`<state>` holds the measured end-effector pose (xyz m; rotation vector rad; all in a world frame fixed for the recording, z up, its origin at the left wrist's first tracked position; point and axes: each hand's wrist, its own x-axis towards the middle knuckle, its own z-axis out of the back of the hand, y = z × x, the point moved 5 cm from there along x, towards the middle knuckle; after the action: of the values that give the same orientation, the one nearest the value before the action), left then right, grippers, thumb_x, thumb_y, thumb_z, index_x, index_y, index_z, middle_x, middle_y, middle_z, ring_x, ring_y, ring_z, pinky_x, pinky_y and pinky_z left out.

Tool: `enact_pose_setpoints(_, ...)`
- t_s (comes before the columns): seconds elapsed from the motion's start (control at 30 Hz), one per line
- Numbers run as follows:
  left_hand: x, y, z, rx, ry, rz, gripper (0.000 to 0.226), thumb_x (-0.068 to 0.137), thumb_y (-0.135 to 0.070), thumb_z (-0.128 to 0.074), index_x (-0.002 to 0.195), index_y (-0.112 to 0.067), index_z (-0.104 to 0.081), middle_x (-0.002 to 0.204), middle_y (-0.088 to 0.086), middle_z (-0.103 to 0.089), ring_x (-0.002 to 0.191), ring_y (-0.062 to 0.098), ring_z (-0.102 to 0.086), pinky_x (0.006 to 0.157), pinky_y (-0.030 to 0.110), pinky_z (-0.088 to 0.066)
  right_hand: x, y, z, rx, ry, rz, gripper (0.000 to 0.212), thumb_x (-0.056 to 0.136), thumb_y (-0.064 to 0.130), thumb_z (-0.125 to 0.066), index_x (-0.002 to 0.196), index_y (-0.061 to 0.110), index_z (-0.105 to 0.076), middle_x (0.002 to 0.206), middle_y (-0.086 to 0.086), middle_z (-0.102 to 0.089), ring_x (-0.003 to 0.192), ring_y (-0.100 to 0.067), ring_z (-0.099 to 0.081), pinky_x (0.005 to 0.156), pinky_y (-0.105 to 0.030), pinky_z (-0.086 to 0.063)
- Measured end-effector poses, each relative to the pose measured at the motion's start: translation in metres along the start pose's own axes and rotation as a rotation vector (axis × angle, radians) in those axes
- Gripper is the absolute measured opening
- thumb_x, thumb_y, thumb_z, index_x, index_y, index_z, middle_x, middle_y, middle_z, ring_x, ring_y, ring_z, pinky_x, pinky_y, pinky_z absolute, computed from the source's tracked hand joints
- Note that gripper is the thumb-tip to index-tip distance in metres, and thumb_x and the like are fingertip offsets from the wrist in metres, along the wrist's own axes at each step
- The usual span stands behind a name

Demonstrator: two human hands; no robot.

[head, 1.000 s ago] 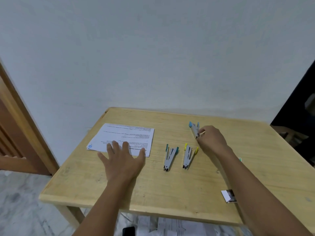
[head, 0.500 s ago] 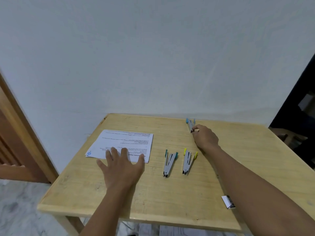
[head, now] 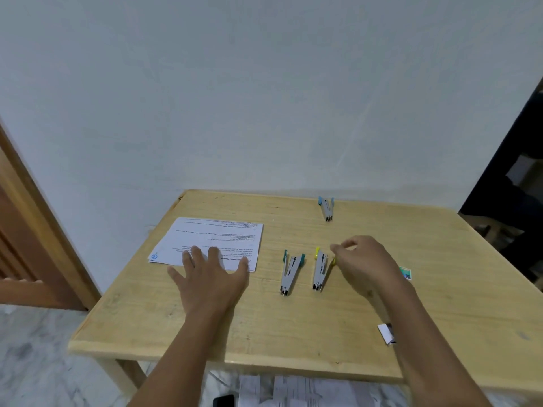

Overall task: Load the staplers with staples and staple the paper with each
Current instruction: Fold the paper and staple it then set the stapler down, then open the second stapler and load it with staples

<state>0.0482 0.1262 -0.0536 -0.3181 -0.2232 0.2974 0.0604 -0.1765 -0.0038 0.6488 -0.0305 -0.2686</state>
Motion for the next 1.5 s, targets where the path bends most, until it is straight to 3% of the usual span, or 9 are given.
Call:
enact_pose_setpoints(0.33, -0.010, -0.009, 0.016, -0.130, -0.091, -0.032, 0.081, 0.084, -0.071, -0.036, 0.147, -0.021, -0.030, 0.162, 0.015, -0.012, 0.150, 0.032, 0.005, 0.119, 0.056, 0.000, -0.019, 0.002, -0.026, -0.056, -0.105, -0.071, 0.036, 0.087, 0.042, -0.055, 0.062, 0.016, -0.049, 0.055, 0.000, -0.046, 0.053, -0.021, -0.044, 0.047, -0.027, -0.030)
enact_pose_setpoints(0.47, -0.015, -0.018, 0.028, -0.197, -0.221, -0.166, 0.065, 0.088, -0.059, -0.047, 0.136, -0.016, -0.049, 0.152, 0.012, -0.037, 0.146, 0.033, -0.019, 0.118, 0.053, -0.013, -0.037, 0.000, -0.019, 0.032, -0.157, -0.023, 0.036, 0.091, 0.036, -0.052, 0.068, 0.009, -0.061, 0.065, -0.003, -0.063, 0.061, -0.022, -0.057, 0.056, -0.033, -0.045)
enact_pose_setpoints(0.63, -0.050, -0.041, 0.045, -0.346, -0.446, -0.400, 0.034, 0.086, -0.045, -0.049, 0.096, -0.022, -0.071, 0.107, 0.000, -0.067, 0.109, 0.028, -0.055, 0.096, 0.042, -0.029, -0.073, 0.006, -0.002, 0.280, -0.124, 0.070, 0.018, 0.094, 0.036, -0.054, 0.086, 0.022, -0.062, 0.086, 0.007, -0.067, 0.076, -0.009, -0.062, 0.066, -0.032, -0.052)
enact_pose_setpoints(0.73, -0.083, -0.064, 0.063, -0.675, -0.277, -0.271, 0.037, 0.091, -0.054, -0.043, 0.078, -0.029, -0.067, 0.079, -0.015, -0.063, 0.089, 0.010, -0.055, 0.088, 0.029, -0.023, -0.098, 0.024, 0.012, 0.461, -0.140, 0.166, 0.013, 0.094, 0.028, -0.059, 0.088, 0.018, -0.065, 0.086, 0.006, -0.068, 0.063, 0.003, -0.064, 0.050, -0.011, -0.046)
enact_pose_setpoints(0.9, -0.117, -0.101, 0.078, -1.176, 0.207, -0.222, 0.045, 0.098, -0.045, -0.049, 0.079, -0.009, -0.068, 0.058, -0.008, -0.053, 0.057, 0.006, -0.046, 0.057, 0.014, -0.039, -0.137, 0.038, 0.018, 0.660, -0.143, 0.234, 0.014, 0.087, 0.035, -0.070, 0.096, 0.024, -0.067, 0.091, 0.008, -0.071, 0.077, 0.003, -0.069, 0.069, -0.019, -0.053)
enact_pose_setpoints(1.0, -0.124, -0.103, 0.083, -1.232, 0.292, -0.207, 0.029, 0.099, -0.035, -0.052, 0.090, -0.014, -0.070, 0.055, -0.011, -0.050, 0.054, 0.007, -0.045, 0.054, 0.014, -0.040, -0.157, 0.038, 0.019, 0.814, -0.117, 0.262, 0.020, 0.088, 0.024, -0.071, 0.107, 0.022, -0.065, 0.092, 0.008, -0.068, 0.069, 0.013, -0.065, 0.057, -0.006, -0.046)
enact_pose_setpoints(1.1, -0.132, -0.102, 0.087, -1.241, 0.391, -0.240, 0.038, 0.100, -0.037, -0.048, 0.069, -0.023, -0.065, 0.056, -0.006, -0.043, 0.055, 0.012, -0.037, 0.052, 0.018, -0.034, -0.168, 0.036, 0.016, 0.948, -0.077, 0.266, 0.024, 0.088, 0.019, -0.071, 0.110, 0.024, -0.064, 0.096, 0.011, -0.069, 0.075, 0.012, -0.067, 0.061, -0.007, -0.049)
enact_pose_setpoints(1.3, -0.139, -0.099, 0.098, -1.142, 0.374, -0.416, 0.037, 0.097, -0.036, -0.054, 0.089, -0.003, -0.069, 0.058, 0.003, -0.039, 0.054, 0.013, -0.033, 0.052, 0.019, -0.030, -0.171, 0.030, 0.016, 0.972, 0.046, 0.300, 0.018, 0.087, 0.013, -0.071, 0.096, 0.028, -0.069, 0.091, 0.009, -0.077, 0.093, -0.006, -0.072, 0.080, -0.020, -0.055)
enact_pose_setpoints(1.5, -0.147, -0.099, 0.102, -1.111, 0.341, -0.447, 0.036, 0.099, -0.033, -0.051, 0.080, -0.007, -0.066, 0.054, -0.002, -0.040, 0.053, 0.012, -0.033, 0.053, 0.019, -0.031, -0.179, 0.028, 0.018, 0.918, 0.034, 0.305, 0.009, 0.091, 0.018, -0.066, 0.095, 0.026, -0.063, 0.087, 0.005, -0.074, 0.084, 0.000, -0.070, 0.075, -0.017, -0.053)
